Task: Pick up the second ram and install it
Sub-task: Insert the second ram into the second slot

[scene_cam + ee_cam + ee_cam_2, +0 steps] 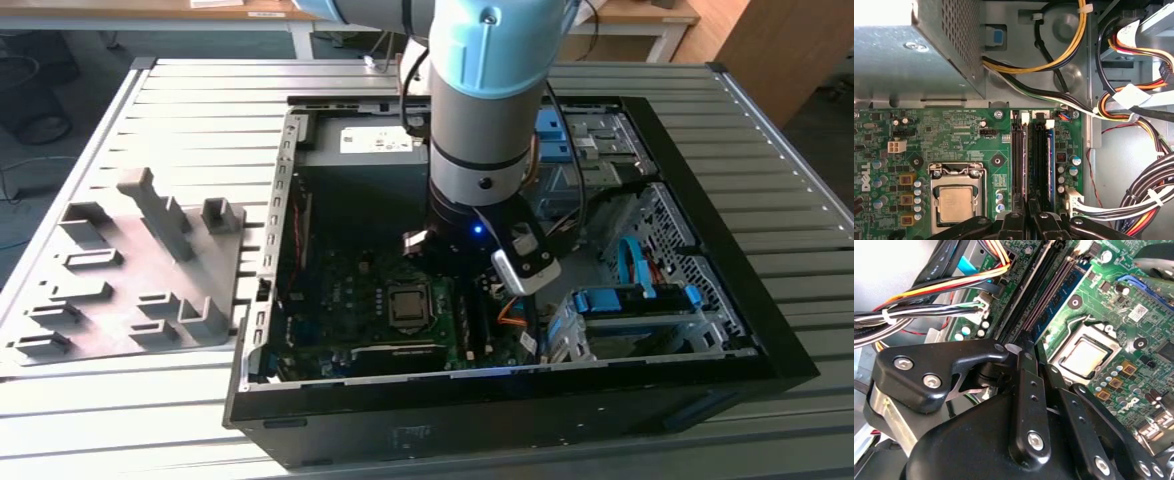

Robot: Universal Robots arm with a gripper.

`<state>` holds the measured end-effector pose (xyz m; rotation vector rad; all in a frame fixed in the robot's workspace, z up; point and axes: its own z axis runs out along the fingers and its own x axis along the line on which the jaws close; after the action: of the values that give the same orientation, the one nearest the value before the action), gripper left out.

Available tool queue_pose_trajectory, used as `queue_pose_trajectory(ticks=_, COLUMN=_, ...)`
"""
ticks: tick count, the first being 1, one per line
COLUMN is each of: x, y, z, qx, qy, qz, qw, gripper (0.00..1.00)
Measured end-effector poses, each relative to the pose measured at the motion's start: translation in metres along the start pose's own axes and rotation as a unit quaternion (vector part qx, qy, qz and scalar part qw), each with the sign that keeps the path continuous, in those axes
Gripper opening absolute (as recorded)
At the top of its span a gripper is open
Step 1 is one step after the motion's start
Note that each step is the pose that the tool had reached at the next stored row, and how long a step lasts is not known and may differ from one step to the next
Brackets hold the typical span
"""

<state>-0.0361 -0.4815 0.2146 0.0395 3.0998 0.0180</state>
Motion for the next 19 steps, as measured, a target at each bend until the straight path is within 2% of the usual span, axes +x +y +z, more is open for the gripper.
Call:
queue_pose_trajectory(ticks=10, x=-0.0004, y=0.0003, z=0.0008, qx=0.0004, qy=0.0012, qz=-0.008, qw=1.0000, gripper=0.14)
queue_pose_trajectory(ticks=19, x=-0.0004, y=0.0005, z=0.0064, qx=0.0004, qy=0.0017, qz=-0.009, qw=1.0000, gripper=0.14)
